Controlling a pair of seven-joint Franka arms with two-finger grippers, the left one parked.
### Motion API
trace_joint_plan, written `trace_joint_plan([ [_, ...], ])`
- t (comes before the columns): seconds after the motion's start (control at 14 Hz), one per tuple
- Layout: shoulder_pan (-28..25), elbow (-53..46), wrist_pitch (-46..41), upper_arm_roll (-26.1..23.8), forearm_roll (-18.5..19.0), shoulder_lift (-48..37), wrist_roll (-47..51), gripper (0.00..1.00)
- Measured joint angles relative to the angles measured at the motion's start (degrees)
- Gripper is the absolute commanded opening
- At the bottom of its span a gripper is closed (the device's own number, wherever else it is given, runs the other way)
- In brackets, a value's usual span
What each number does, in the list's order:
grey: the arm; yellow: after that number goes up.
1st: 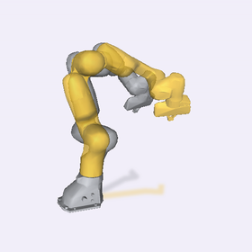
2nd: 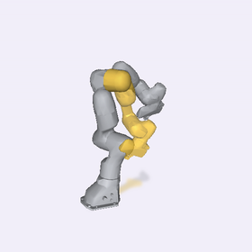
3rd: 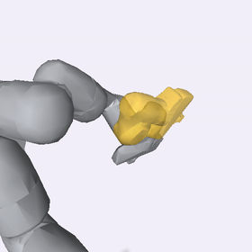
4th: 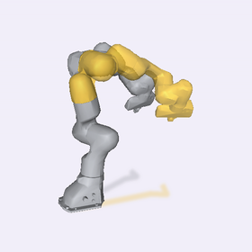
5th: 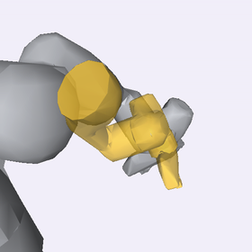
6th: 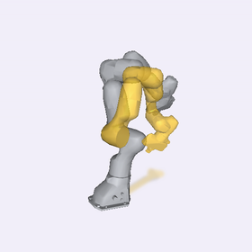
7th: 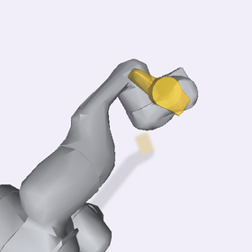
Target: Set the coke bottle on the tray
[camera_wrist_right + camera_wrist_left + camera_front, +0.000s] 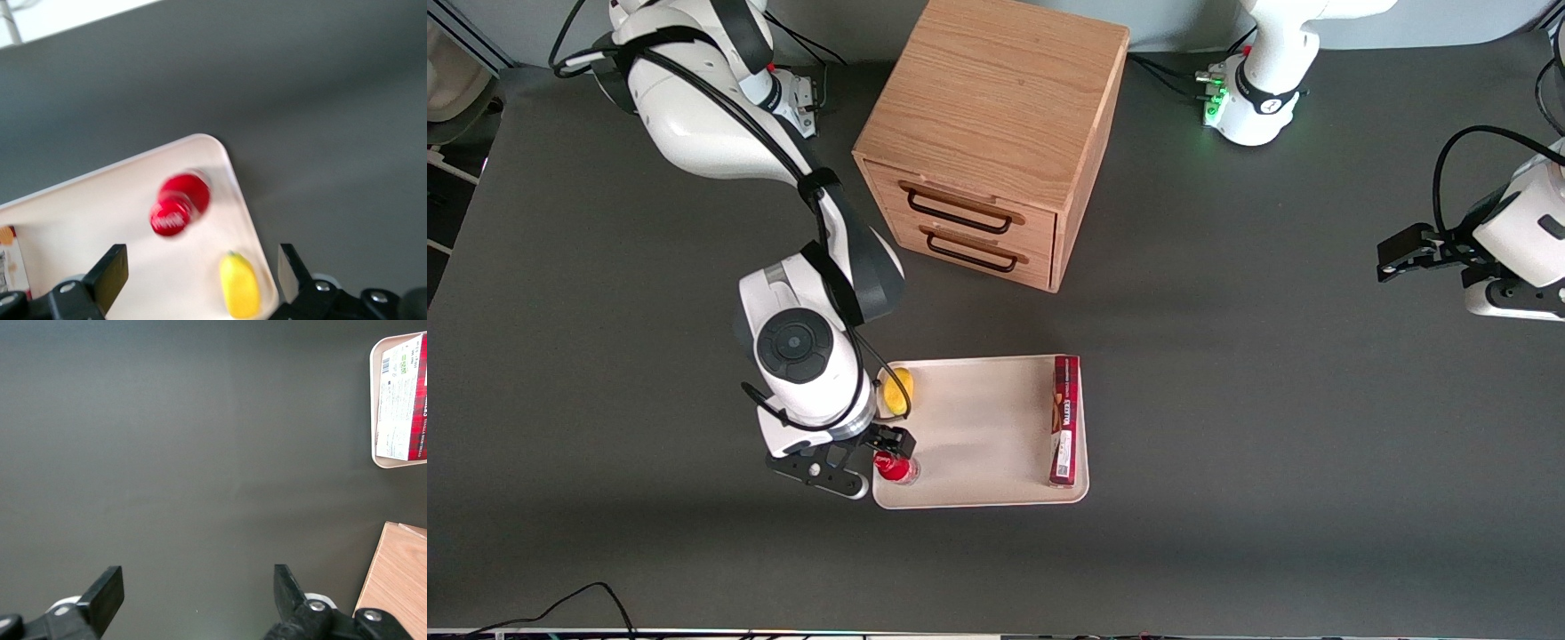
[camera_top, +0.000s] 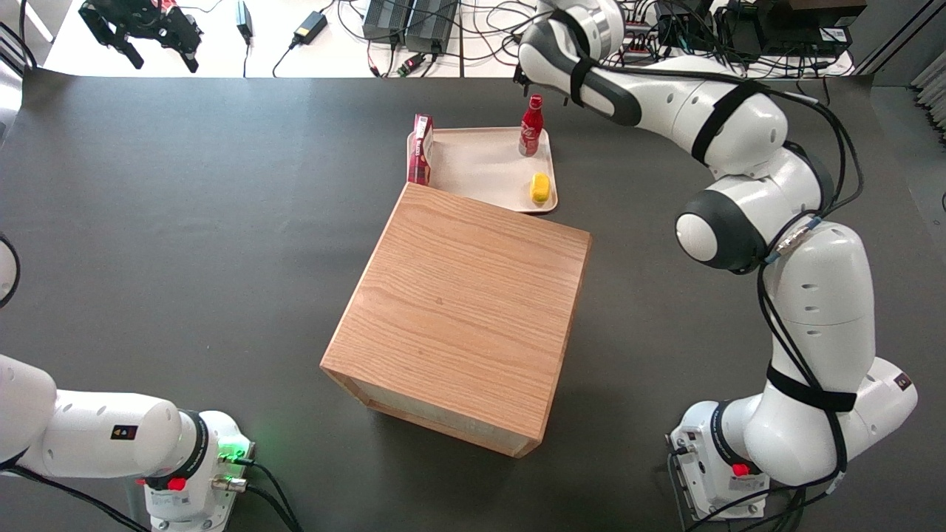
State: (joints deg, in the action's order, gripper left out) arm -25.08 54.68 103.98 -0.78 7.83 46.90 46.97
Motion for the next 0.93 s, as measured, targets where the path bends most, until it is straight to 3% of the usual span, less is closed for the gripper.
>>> trace_joint_plan([
  [0.21,4.0,2.8,-7.1,-3.7,0.0,-7.9,-3.2,1.00],
  [0.57,24.0,24.6,-10.4,-16.7,-0.8,-29.0,-18.6,1.00],
  [0.93,35.1,42.9,-11.8,-17.8,-5.0,-48.2,-34.9,1.00],
])
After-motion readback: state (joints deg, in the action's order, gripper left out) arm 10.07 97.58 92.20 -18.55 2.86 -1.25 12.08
